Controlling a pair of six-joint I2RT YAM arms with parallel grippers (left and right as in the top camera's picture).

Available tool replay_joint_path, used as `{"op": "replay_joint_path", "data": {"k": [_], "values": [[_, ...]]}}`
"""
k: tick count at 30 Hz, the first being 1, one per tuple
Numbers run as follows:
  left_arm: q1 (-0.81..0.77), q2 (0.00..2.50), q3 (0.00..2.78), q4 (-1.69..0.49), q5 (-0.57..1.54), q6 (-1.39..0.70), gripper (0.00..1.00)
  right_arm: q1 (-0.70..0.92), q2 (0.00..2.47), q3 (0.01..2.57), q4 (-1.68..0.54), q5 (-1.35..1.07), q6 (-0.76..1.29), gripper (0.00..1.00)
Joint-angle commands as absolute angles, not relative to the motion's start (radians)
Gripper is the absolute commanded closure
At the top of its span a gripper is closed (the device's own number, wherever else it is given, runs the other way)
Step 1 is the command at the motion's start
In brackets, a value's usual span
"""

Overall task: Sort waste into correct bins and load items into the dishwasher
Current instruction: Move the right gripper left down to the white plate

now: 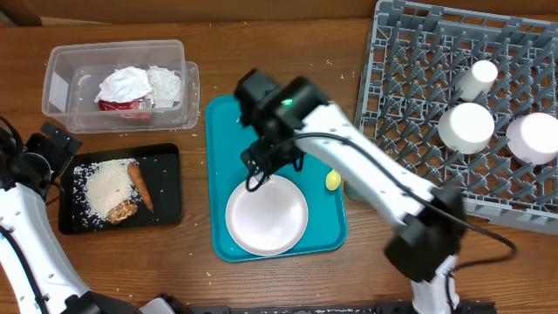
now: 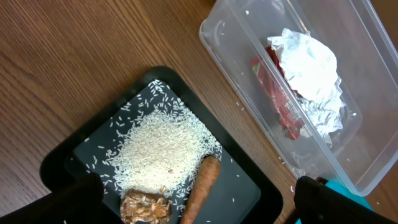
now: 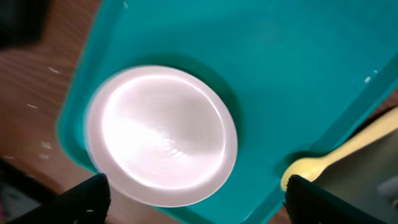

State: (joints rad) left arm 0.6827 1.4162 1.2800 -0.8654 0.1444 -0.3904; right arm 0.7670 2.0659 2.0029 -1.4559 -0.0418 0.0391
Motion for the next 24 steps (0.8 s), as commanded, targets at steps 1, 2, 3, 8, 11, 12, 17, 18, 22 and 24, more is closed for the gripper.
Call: {"op": "replay_joint_path", "data": {"k": [1, 2, 3, 8, 11, 12, 17, 18, 22, 24], "values": [[0.685, 1.419, 1.285, -0.864, 0.138, -0.4, 0.0, 0.756, 2.149, 2.011, -1.477, 0.039, -0.083, 0.14], [0.685, 1.419, 1.285, -0.864, 0.138, -0.4, 0.0, 0.756, 2.176, 2.008, -1.489, 0.041, -0.094, 0.14], [0.685, 1.419, 1.285, -0.864, 0.138, -0.4, 0.0, 0.753, 2.198, 2.008, -1.5, 0.039, -0.099, 0.14], [0.685, 1.419, 1.285, -0.864, 0.138, -0.4, 0.0, 0.741, 2.285, 2.003, -1.521, 0.03, -0.098, 0.19], [0.685, 1.419, 1.285, -0.864, 0.138, -0.4, 0.0, 0.741, 2.314, 1.992, -1.512, 0.02, -0.099, 0.29], [0.685, 1.419, 1.285, -0.864, 0.138, -0.4, 0.0, 0.741, 2.316, 1.984, -1.507, 0.02, -0.099, 0.3], [0.685, 1.419, 1.285, -0.863, 0.138, -0.4, 0.0, 0.739, 2.317, 1.929, -1.458, -0.04, -0.099, 0.36], [0.685, 1.419, 1.285, -0.864, 0.138, -0.4, 0.0, 0.739, 2.317, 1.916, -1.446, -0.044, -0.099, 0.36], [0.685, 1.419, 1.285, -0.864, 0.138, -0.4, 0.0, 0.739, 2.317, 1.866, -1.403, -0.047, -0.099, 0.51], [0.685, 1.419, 1.285, -0.864, 0.138, -0.4, 0.0, 0.739, 2.317, 1.858, -1.399, -0.046, -0.099, 0.56]]}}
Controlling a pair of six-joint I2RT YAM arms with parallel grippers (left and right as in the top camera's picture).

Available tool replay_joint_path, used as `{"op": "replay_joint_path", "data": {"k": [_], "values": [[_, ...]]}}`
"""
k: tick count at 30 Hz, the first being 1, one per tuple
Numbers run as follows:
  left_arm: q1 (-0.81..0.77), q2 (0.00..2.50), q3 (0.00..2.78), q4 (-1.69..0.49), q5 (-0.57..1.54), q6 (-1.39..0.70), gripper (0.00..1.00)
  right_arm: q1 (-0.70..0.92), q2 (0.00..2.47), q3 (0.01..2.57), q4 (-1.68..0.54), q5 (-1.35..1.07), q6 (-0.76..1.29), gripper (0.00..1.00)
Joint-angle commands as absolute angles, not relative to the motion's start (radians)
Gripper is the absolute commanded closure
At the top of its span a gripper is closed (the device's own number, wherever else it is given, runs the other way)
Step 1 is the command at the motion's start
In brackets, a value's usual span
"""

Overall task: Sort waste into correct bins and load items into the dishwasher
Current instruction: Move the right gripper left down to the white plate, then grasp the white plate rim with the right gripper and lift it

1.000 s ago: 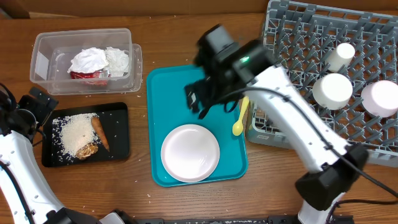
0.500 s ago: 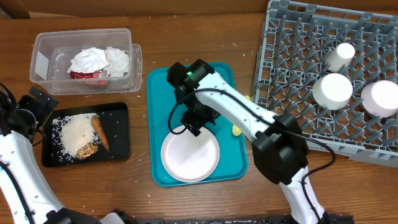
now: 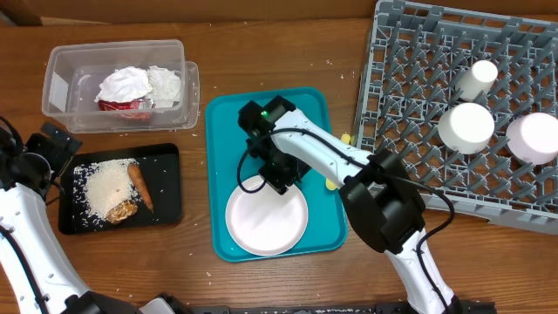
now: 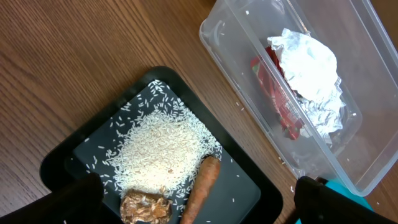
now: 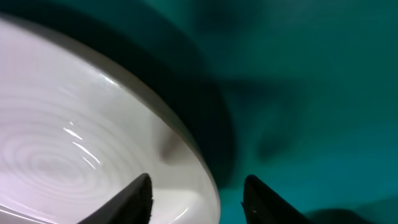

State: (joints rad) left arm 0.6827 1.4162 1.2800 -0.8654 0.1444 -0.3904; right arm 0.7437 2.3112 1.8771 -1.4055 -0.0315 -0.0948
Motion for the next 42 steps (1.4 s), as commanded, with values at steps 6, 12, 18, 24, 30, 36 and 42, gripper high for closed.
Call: {"op": "replay_joint_path", "data": {"k": [6, 12, 18, 24, 30, 36, 42], "values": [[0.685, 1.419, 1.285, -0.864, 0.138, -0.4, 0.0, 0.739, 2.317, 1.858, -1.401, -0.046, -0.098, 0.95], [0.685, 1.419, 1.285, -0.864, 0.138, -0.4, 0.0, 0.739, 2.315, 1.915, -1.449, -0.046, -0.099, 0.96], [0.685, 1.419, 1.285, -0.864, 0.138, -0.4, 0.0, 0.701, 2.305, 2.066, -1.522, -0.046, -0.099, 0.96], [0.685, 1.419, 1.285, -0.864, 0.138, -0.4, 0.0, 0.568, 2.254, 2.287, -1.589, -0.047, -0.098, 0.96], [0.685, 1.419, 1.285, -0.864, 0.138, -0.4, 0.0, 0.301, 2.174, 2.461, -1.573, -0.017, -0.039, 0.96], [0.685, 1.419, 1.285, -0.864, 0.138, -0.4, 0.0, 0.039, 2.167, 2.492, -1.502, 0.139, 0.14, 0.96], [0.685, 1.419, 1.285, -0.864, 0.138, -0.4, 0.0, -0.04, 2.168, 2.486, -1.412, 0.309, 0.24, 0.96]]}}
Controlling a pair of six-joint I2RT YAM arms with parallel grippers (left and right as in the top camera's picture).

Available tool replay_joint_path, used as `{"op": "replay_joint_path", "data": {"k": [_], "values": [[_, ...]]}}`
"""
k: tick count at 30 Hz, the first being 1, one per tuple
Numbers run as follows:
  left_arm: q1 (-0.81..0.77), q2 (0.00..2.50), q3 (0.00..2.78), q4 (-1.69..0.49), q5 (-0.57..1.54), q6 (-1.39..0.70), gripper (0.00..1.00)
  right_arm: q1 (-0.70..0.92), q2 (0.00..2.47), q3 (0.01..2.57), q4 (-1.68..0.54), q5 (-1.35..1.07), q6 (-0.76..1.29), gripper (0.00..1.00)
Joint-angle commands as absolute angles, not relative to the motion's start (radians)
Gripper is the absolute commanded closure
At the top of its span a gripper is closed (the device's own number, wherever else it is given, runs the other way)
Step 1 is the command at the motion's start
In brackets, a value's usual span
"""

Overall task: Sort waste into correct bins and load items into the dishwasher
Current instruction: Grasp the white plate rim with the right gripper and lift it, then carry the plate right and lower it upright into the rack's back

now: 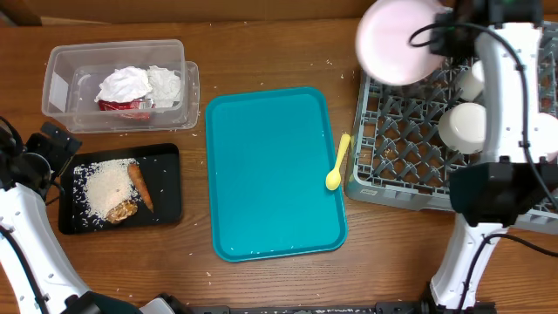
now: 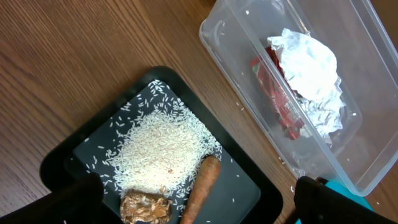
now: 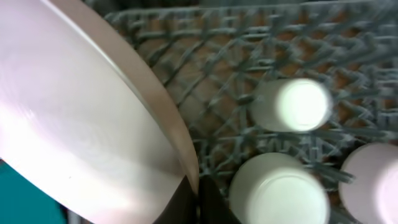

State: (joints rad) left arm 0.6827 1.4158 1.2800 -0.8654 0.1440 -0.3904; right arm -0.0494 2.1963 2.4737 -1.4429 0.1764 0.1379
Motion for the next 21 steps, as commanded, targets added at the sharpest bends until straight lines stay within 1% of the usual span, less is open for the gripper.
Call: {"op": "replay_joint_path", "data": {"k": [1, 6, 10, 21], "values": [[0.685, 1.419, 1.285, -0.864, 0.138, -0.4, 0.0, -0.04, 2.168, 2.478, -1.394, 0.337, 0.255, 0.96], [0.685, 1.419, 1.285, -0.864, 0.138, -0.4, 0.0, -0.025, 2.172, 2.441, -1.351, 0.441, 0.363, 0.96], [0.685, 1.419, 1.285, -0.864, 0.138, -0.4, 0.0, -0.014, 2.173, 2.408, -1.334, 0.61, 0.45, 0.96], [0.685, 1.419, 1.285, -0.864, 0.138, -0.4, 0.0, 0.014, 2.212, 2.373, -1.336, 0.642, 0.551, 0.96]]}}
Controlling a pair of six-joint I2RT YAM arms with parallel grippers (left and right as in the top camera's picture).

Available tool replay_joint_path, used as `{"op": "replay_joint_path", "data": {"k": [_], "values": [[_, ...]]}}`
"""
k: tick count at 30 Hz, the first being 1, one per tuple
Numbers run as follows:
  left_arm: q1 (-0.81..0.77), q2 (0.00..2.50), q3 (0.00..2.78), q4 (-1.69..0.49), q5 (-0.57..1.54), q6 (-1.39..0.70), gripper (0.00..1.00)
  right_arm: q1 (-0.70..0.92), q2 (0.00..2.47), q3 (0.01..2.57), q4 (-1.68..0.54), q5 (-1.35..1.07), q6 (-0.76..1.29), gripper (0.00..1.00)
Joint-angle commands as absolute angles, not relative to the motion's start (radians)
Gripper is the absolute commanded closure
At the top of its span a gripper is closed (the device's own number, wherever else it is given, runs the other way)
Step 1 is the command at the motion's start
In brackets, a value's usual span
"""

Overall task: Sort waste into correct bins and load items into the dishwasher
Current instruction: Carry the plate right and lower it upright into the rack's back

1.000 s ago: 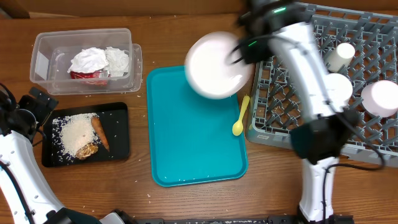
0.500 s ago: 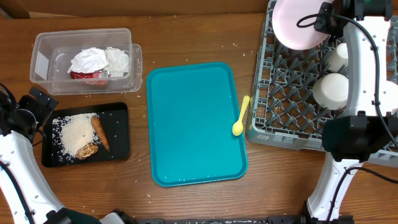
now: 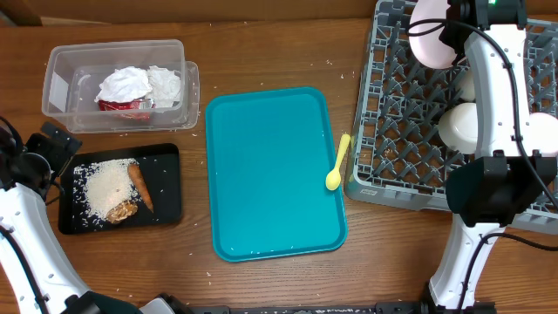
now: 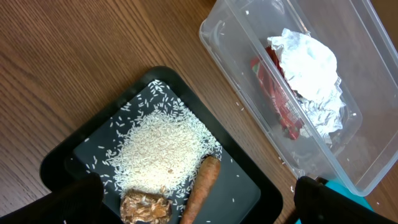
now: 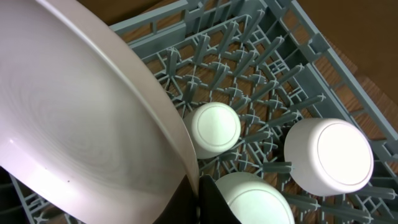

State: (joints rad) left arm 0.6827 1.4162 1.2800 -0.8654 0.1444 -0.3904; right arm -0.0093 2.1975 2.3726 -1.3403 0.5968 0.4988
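My right gripper [image 5: 198,186] is shut on the rim of a white plate [image 5: 81,124]. In the overhead view the plate [image 3: 433,39] hangs tilted over the far part of the grey dishwasher rack [image 3: 397,131]. Three white cups [image 5: 214,129] stand upside down in the rack below it. A yellow spoon [image 3: 337,163] lies at the right edge of the teal tray [image 3: 270,174]. My left gripper [image 4: 196,205] is open above the black tray [image 4: 87,155], which holds rice [image 4: 161,149] and a carrot [image 4: 200,190].
A clear plastic bin [image 3: 61,65] at the far left holds crumpled white paper [image 4: 308,65] and a red wrapper [image 4: 280,102]. A brown food lump [image 4: 144,206] lies beside the carrot. Rice grains are scattered on the wooden table [image 3: 261,52].
My right gripper has carried the plate to the right, from above the rack's far left corner to over its far rows, closer to the cups. My left arm has not moved.
The plate lay on the teal tray with my right gripper open above it. Then the fingers were down at the plate's rim. After that the plate was off the tray and held above the rack's corner, and now it hangs over the rack's far rows.
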Motion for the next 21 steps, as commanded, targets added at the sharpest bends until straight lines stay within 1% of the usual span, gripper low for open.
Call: {"op": "replay_joint_path", "data": {"k": [1, 3, 5, 10, 16, 21], "values": [[0.685, 1.419, 1.285, -0.864, 0.138, -0.4, 0.0, 0.024, 2.224, 2.373, -1.336, 0.651, 0.552, 0.96], [0.685, 1.419, 1.285, -0.864, 0.138, -0.4, 0.0, 0.042, 2.249, 2.373, -1.337, 0.668, 0.555, 0.96], [0.685, 1.419, 1.285, -0.863, 0.138, -0.4, 0.0, 0.072, 2.288, 2.373, -1.353, 0.756, 0.602, 0.96], [0.685, 1.419, 1.285, -0.864, 0.138, -0.4, 0.0, 0.094, 2.3, 2.373, -1.362, 0.848, 0.607, 0.96], [0.685, 1.419, 1.285, -0.864, 0.138, -0.4, 0.0, 0.094, 2.299, 2.374, -1.391, 0.878, 0.609, 0.96], [0.685, 1.419, 1.285, -0.864, 0.138, -0.4, 0.0, 0.097, 2.299, 2.374, -1.431, 0.9, 0.651, 0.96]]}}
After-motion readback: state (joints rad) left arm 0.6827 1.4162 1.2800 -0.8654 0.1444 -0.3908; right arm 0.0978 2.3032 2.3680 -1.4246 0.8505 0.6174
